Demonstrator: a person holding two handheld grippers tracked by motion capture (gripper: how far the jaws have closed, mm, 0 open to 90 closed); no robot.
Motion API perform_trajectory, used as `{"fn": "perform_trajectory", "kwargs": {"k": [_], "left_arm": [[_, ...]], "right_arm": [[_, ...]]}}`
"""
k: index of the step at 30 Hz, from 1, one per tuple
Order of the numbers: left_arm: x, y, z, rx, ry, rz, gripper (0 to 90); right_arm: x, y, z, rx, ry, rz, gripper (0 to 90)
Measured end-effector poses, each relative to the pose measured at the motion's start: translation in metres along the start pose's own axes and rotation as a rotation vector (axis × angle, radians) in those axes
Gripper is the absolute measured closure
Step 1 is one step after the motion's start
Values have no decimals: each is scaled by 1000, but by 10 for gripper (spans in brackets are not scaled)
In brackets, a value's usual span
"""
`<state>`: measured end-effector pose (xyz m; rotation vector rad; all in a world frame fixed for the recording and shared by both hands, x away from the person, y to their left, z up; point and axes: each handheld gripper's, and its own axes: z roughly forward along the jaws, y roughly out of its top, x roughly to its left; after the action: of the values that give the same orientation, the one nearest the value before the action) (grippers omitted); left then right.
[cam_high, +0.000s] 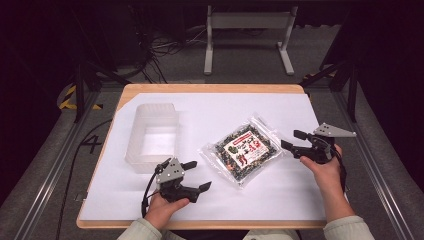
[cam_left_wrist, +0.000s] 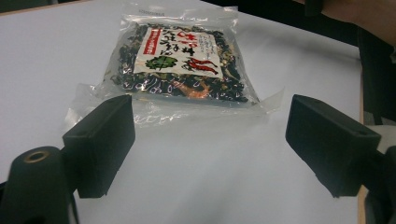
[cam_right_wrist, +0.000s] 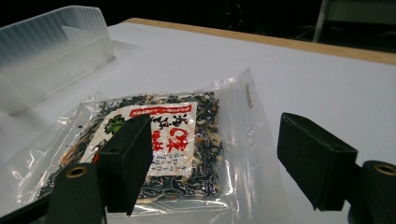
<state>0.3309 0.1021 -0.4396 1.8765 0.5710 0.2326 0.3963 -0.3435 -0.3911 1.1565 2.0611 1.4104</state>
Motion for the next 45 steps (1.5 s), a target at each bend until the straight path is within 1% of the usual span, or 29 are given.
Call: {"fn": "perform_trajectory", "kwargs": {"k": [1, 2, 5, 7, 8, 9, 11, 13, 17, 21, 22, 23, 24, 26, 27, 29, 30, 31, 33, 34, 40, 42, 43, 45], "left_arm": [[0, 0, 0, 0, -1, -4, 155], [0, 0, -1, 4, -2, -6, 153], [-1, -1, -2, 4, 5, 5, 150], [-2, -1, -4, 0, 18, 15, 150], [-2, -2, -5, 0, 21, 12, 150], [-2, -2, -6, -1, 24, 20, 151], [-3, -2, -7, -3, 24, 19, 160], [-5, -3, -9, -1, 28, 17, 161], [-6, -3, -11, 2, 33, 32, 163], [-8, -4, -10, 15, 27, 51, 170], [-8, -4, -10, 15, 27, 51, 170], [-8, -4, -10, 17, 30, 58, 170], [-8, -4, -10, 17, 34, 60, 169], [-8, -4, -10, 17, 36, 60, 170], [-8, -4, -10, 13, 39, 56, 169], [-7, -4, -11, 20, 35, 46, 170], [-7, -4, -11, 20, 32, 43, 172], [-6, -4, -11, 21, 31, 49, 177], [-7, -4, -10, 28, 31, 49, 181], [-7, -4, -10, 28, 31, 51, 181], [-8, -4, -10, 30, 31, 57, 183], [-8, -4, -10, 32, 32, 56, 184], [-8, -4, -10, 32, 32, 56, 183], [-8, -4, -10, 34, 32, 59, 184]], "right_arm": [[-2, -1, 3, 6, 1, 16, 268], [-3, -2, 5, 12, -6, 15, 267], [-6, -4, 13, 32, -20, 25, 265], [-9, -6, 18, 44, -27, 35, 265], [-10, -7, 20, 50, -29, 35, 265], [-12, -9, 22, 65, -33, 43, 265], [-15, -11, 26, 83, -29, 65, 262], [-18, -14, 29, 88, -28, 91, 261], [-23, -18, 34, 114, -40, 109, 262], [-25, -22, 41, 161, -49, 123, 267], [-25, -22, 41, 161, -49, 123, 267], [-25, -23, 42, 173, -51, 130, 270], [-26, -25, 44, 191, -50, 141, 279], [-26, -25, 45, 200, -48, 150, 284], [-28, -27, 47, 218, -37, 171, 309], [-29, -29, 48, 235, -26, 190, 329], [-29, -29, 48, 230, -25, 196, 343], [-30, -29, 48, 229, -19, 207, 366], [-32, -30, 47, 225, 1, 238, 401], [-33, -30, 47, 227, 8, 250, 434], [-30, -30, 47, 257, 38, 248, 581], [-29, -30, 46, 266, 29, 240, 651], [-29, -30, 46, 266, 29, 240, 651], [-29, -29, 44, 260, 27, 232, 730]]}}
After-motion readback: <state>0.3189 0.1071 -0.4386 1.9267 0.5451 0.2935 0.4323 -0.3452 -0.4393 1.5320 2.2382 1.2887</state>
